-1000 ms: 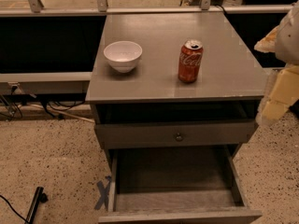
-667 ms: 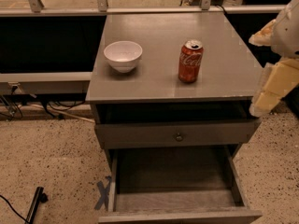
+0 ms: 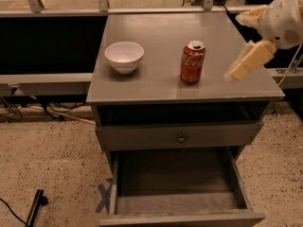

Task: Place coke can into middle drawer

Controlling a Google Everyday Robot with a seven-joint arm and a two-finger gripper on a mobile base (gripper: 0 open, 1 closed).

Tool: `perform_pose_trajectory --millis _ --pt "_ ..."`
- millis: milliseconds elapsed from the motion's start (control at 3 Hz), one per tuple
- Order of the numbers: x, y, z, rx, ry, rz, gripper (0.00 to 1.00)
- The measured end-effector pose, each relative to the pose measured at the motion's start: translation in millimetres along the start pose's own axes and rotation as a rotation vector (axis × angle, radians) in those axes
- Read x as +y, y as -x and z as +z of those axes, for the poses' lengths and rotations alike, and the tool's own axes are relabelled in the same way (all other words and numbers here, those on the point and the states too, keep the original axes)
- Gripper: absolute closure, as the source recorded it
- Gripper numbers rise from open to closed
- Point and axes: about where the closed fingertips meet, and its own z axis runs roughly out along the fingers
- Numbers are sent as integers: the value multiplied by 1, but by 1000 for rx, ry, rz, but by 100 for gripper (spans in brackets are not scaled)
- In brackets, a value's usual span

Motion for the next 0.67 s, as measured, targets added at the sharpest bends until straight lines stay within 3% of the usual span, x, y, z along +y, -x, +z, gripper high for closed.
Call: perform_pose_trajectory --millis 333,667 --pt "-32 13 26 -192 -43 82 0" --pt "-53 18 52 -300 -56 168 0"
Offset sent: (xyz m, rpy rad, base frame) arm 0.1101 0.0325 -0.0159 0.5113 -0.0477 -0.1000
